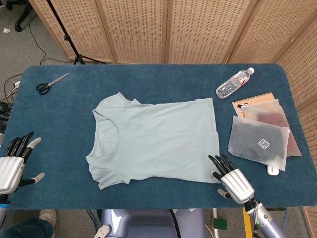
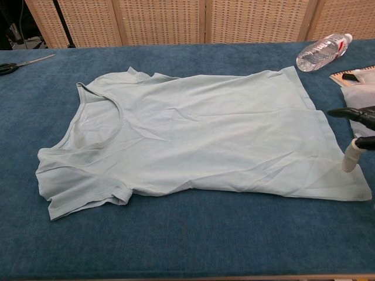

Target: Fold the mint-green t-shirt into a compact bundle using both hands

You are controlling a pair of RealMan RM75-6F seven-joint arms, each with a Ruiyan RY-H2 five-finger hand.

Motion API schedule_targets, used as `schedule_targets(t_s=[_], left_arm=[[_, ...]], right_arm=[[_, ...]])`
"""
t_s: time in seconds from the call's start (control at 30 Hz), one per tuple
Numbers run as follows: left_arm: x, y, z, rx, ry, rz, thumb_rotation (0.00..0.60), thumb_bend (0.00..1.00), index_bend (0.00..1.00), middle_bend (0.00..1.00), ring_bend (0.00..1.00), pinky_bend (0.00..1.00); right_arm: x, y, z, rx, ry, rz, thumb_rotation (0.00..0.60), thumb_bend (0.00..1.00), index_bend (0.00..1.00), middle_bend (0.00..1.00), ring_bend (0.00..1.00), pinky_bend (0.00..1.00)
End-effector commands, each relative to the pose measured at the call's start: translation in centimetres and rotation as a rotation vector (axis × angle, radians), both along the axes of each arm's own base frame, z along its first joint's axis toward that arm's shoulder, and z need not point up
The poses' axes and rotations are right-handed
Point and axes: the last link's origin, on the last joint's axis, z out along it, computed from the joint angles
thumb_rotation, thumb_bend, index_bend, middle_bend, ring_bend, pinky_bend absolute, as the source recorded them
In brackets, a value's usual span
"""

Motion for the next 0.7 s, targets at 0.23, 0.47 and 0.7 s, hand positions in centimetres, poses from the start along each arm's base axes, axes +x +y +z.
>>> schedule_targets(t_s=[0.23,0.47,0.7], left_arm=[[0.0,0.1,-0.1,-0.005,0.001,0.006,0.600,0.04,0.00,0.00,0.00,0.00],[-0.1,0.2,-0.1,-0.010,0.002,0.010,0.600,0.04,0.00,0.00,0.00,0.00],[-0.1,0.3,-0.2,-0.015,0.005,0.011,0.600,0.04,0.00,0.00,0.00,0.00]], right_arm=[[0.8,-0.7,-2.1,0.012,0.058,-0.008,0.600,0.20,0.43,0.00,0.00,0.00],[0.6,-1.4,-2.6,-0.006,0.113,-0.014,0.600,0.21,0.43,0.00,0.00,0.00],[0.1,-1.6,-2.2,-0.032,0.166,-0.013,0.600,0.21,0.43,0.00,0.00,0.00]])
